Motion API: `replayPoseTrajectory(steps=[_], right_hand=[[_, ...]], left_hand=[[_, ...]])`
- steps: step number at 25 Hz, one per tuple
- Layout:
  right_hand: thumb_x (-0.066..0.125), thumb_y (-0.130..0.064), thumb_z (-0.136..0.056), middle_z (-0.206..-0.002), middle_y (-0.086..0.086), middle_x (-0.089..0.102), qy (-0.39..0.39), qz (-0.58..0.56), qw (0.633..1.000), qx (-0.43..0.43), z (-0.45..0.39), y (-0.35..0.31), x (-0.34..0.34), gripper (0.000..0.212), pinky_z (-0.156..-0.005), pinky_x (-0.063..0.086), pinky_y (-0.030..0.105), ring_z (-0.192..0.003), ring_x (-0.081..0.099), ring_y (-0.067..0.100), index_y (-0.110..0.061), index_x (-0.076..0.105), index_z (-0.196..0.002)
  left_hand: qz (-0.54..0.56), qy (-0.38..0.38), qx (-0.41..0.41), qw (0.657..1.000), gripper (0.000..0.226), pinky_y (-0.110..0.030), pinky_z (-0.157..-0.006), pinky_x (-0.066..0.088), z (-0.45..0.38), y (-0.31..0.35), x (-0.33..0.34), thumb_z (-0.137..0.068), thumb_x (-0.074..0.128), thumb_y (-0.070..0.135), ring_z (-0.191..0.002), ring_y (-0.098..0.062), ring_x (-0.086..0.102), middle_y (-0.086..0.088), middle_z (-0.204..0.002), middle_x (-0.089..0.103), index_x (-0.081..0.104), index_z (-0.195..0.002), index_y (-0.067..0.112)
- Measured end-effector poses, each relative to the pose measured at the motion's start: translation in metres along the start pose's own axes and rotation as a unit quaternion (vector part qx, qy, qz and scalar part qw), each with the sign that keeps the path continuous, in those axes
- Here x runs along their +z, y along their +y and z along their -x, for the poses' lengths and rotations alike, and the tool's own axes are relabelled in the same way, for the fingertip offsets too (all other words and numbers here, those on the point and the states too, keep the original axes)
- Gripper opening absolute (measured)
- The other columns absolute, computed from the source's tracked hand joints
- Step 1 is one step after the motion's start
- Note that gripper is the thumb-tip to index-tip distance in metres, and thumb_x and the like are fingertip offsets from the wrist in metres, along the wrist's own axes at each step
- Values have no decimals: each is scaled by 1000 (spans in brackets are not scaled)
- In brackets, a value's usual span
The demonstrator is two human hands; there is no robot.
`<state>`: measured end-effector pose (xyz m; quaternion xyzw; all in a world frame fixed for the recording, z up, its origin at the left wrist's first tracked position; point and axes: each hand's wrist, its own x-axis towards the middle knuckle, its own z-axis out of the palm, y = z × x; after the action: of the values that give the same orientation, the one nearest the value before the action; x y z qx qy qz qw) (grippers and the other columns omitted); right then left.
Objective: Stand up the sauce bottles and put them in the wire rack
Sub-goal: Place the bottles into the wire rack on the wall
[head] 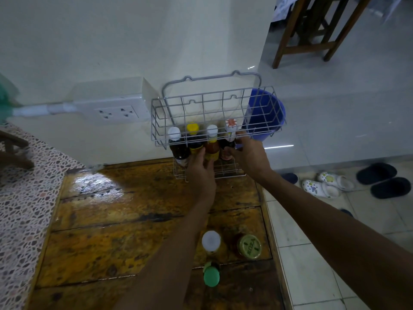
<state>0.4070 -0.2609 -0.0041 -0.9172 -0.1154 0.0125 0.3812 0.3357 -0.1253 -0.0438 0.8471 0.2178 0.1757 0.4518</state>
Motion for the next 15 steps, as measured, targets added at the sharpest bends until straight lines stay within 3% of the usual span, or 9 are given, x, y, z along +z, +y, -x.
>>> replayPoseTrajectory(steps=[5, 9, 13, 15], right_hand=[[76, -25, -88, -111, 8, 74, 31, 4, 999, 0, 3, -4, 1, 32, -79, 50, 22, -99, 70, 19, -11, 65, -115], [74, -25, -89, -111, 9, 73, 17, 8, 1000, -6, -1, -6, -2, 30, -82, 55, 29, -98, 71, 20, -10, 65, -114], [76, -22, -88, -115, 8, 72, 3, -3, 1000, -7, 0, -3, -2, 34, -87, 58, 34, -102, 70, 19, -11, 63, -118], [77, -23, -87, -116, 8, 72, -9, -5, 1000, -6, 0, 1, -1, 37, -87, 59, 34, -103, 70, 18, -11, 62, -119]], left_hand=[[-11, -53, 13, 998, 50, -51, -113, 46, 1, 4, -3, -101, 64, 16, -141, -34, 48, -18, -150, 53, 51, -148, 4], [-16, -78, 23, 997, 55, -48, -113, 47, 3, -3, -7, -101, 64, 23, -140, -30, 51, -14, -151, 53, 47, -152, 8], [-17, -99, 20, 995, 56, -35, -118, 37, 3, 0, -12, -102, 62, 24, -144, -27, 45, -12, -155, 48, 45, -154, 10], [-19, -110, 29, 993, 58, -44, -117, 43, 3, -4, -14, -102, 63, 25, -143, -27, 47, -11, -156, 49, 43, -155, 12]])
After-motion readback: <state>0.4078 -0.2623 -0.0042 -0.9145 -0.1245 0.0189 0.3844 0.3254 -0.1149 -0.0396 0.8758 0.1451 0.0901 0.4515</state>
